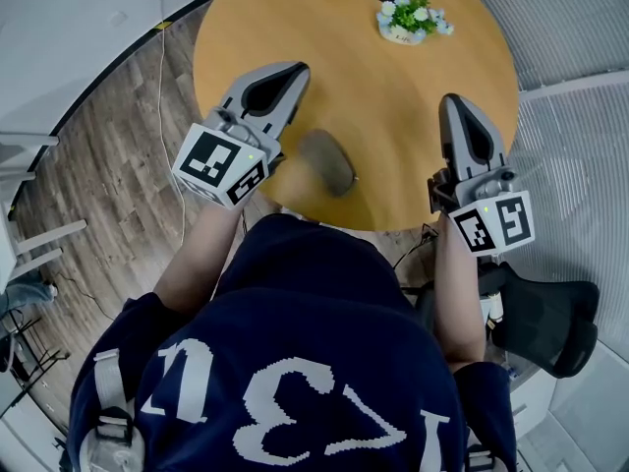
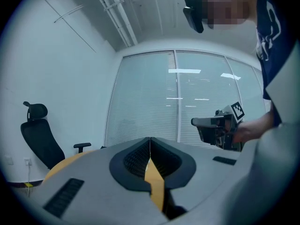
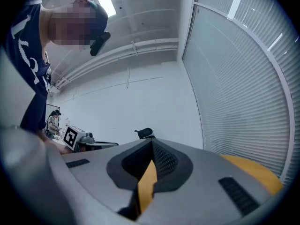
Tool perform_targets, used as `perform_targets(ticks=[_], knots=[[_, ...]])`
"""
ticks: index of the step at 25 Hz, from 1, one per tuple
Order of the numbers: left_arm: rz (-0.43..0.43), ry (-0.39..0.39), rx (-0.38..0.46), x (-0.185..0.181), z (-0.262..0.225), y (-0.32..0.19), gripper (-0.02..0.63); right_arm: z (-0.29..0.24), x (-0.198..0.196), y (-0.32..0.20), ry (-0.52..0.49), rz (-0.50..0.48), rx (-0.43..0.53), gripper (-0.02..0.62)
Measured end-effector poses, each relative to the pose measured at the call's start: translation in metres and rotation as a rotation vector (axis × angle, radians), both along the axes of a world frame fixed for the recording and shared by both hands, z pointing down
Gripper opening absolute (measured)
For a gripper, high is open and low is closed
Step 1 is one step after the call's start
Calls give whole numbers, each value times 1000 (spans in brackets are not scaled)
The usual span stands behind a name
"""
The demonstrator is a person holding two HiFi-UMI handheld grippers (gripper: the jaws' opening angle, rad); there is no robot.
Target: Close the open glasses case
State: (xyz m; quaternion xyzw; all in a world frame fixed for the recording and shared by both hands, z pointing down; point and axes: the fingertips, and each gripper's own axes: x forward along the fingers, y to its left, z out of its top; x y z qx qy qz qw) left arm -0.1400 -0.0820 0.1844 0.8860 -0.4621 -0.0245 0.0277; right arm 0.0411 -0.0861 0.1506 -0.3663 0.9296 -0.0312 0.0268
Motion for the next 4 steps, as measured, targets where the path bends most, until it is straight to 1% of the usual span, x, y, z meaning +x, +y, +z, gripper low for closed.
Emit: perform_targets(ticks=[4], knots=[[-27, -11, 0, -2, 4, -2, 15, 3, -3, -1, 9, 2, -6, 18]])
